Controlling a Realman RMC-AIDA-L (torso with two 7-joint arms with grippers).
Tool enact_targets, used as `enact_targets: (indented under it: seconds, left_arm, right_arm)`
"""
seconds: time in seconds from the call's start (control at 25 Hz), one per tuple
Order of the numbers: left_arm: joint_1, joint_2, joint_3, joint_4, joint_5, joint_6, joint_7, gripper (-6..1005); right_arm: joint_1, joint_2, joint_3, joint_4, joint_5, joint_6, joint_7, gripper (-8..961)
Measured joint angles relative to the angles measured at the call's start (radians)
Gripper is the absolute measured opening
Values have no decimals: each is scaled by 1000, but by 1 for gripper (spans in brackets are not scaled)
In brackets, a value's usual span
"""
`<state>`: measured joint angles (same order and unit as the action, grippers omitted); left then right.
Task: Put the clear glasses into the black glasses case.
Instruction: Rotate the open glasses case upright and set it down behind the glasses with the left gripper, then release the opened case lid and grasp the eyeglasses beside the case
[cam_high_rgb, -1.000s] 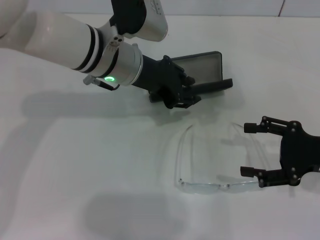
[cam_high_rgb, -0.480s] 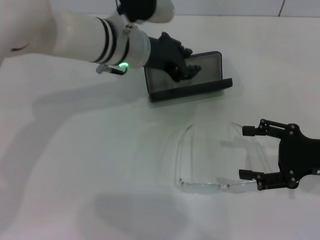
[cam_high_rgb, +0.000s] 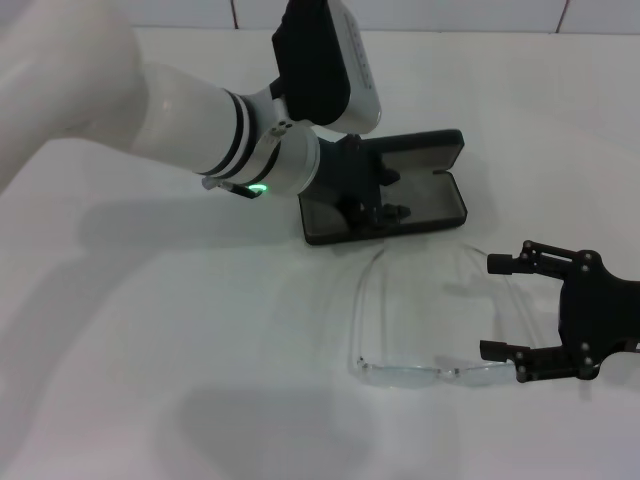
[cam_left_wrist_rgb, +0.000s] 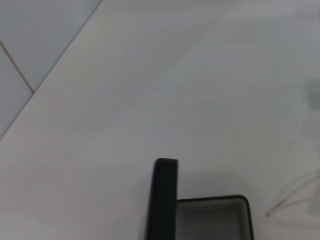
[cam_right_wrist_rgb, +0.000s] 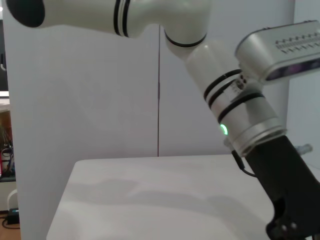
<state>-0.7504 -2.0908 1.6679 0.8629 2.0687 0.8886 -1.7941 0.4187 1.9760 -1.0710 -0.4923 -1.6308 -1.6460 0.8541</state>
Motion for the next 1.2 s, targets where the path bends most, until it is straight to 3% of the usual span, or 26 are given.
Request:
enact_targets:
  seconds: [0.2,0.44,0.68,0.8,0.92,1.08,1.16,1.2]
  left_arm:
    - [75,0,-2,97,2,31,16,434]
    - [93,2,-12,129,3,128,18,435]
    - [140,2,-99,204,-56,293,84,435]
    - [210,1,-176,223,-237,377,225,436]
    - [294,0,-237,190,-462,398,370,436]
    - [374,1,-302,21,-783,407,576,437]
    - [383,2,-363,-151,-963,440,699,437]
    - [383,2,-370,-168,-978,444,710,437]
  right_arm:
    - [0,1,-2,0,0,0,0,750]
    - [-2,1,-3,0,0,-7,0,746]
    - [-7,1,1,-1,0,-3,0,742]
    - [-8,1,1,-33,0,-15,33,740]
    - [-2,0,-22,-169,-56,-31,184,738]
    - [53,5,-54,-429,-262,-42,502,735]
    - [105,14,-94,-530,-379,-51,635,734]
    - [140,22,-123,-562,-435,-57,695,733]
